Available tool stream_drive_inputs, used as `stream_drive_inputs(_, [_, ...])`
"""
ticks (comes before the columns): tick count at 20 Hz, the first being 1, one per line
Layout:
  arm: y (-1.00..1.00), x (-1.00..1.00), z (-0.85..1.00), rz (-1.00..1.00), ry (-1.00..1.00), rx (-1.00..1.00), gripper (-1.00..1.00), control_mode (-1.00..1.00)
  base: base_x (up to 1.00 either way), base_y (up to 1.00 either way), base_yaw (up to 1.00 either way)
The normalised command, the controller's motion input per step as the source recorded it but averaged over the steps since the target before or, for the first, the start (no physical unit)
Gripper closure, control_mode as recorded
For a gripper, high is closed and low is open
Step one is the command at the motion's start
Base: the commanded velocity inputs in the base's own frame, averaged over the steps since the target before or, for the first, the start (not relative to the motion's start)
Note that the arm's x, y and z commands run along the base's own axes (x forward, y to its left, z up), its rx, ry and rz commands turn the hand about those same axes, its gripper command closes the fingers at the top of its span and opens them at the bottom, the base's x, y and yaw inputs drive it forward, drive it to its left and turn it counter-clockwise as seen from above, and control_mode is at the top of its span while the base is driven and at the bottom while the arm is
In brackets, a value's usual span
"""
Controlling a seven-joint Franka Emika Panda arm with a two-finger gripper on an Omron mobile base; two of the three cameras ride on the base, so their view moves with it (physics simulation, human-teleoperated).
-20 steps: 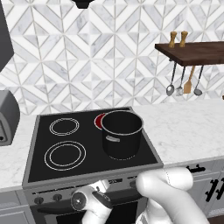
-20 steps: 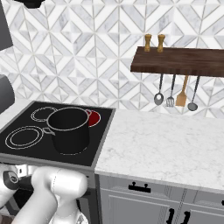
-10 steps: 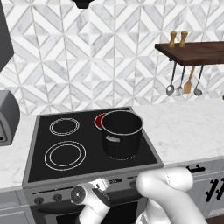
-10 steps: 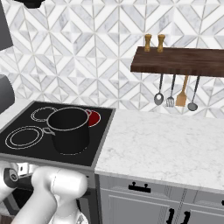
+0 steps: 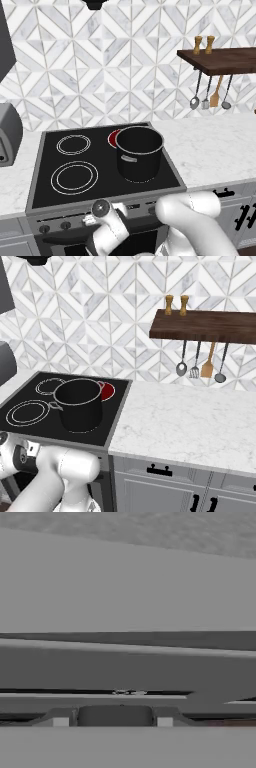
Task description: Turn off the front right burner of the stove.
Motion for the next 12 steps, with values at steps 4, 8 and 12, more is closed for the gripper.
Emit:
stream_drive_inputs(4, [0.00, -0.03, -0.17, -0.69, -0.25, 0.68, 1.00, -1.00, 0.00, 0.00, 0.00])
stream_drive_inputs(8, [0.00, 0.00, -0.30, -0.67, -0.24, 0.63, 1.00, -1.00, 0.00, 0.00, 0.00])
stream_drive_inputs(12, [-0.12, -0.01, -0.37, -0.68, -0.15, 0.50, 1.00, -1.00, 0.00, 0.00, 0.00])
